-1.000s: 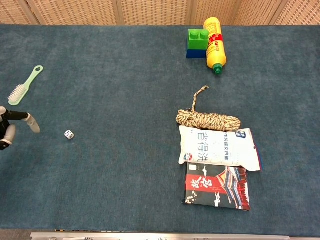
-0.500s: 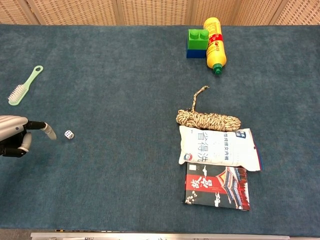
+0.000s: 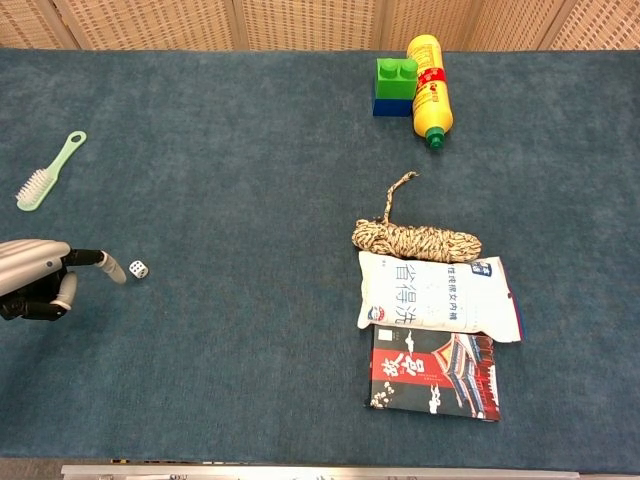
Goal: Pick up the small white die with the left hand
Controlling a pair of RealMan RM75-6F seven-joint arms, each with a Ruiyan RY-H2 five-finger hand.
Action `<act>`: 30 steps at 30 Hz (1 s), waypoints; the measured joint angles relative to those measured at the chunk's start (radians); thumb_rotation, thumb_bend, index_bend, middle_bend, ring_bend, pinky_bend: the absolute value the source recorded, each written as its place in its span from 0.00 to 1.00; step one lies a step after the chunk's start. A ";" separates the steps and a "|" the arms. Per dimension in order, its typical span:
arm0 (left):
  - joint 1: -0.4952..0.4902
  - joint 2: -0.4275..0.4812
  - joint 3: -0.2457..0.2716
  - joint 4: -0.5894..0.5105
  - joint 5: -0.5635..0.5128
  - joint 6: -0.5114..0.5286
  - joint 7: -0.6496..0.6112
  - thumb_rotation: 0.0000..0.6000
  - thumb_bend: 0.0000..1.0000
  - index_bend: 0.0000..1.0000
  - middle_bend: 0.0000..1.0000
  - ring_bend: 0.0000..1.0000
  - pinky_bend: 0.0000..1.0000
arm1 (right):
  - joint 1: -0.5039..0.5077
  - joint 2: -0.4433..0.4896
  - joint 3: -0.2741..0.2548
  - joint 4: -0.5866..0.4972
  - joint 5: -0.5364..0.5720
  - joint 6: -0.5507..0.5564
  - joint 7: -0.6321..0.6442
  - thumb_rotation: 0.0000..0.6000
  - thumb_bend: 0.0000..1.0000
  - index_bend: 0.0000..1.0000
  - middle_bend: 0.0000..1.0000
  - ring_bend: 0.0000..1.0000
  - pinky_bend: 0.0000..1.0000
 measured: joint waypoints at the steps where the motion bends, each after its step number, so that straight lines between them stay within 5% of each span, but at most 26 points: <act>1: -0.001 -0.004 -0.001 0.002 -0.003 0.000 0.002 1.00 0.91 0.27 1.00 1.00 1.00 | 0.000 0.000 0.000 0.000 0.000 -0.001 0.000 1.00 0.14 0.44 0.21 0.19 0.28; 30: -0.014 -0.073 0.000 0.068 -0.059 -0.005 0.058 1.00 0.91 0.27 1.00 1.00 1.00 | 0.002 0.007 -0.004 -0.007 0.001 -0.011 0.007 1.00 0.14 0.44 0.21 0.19 0.28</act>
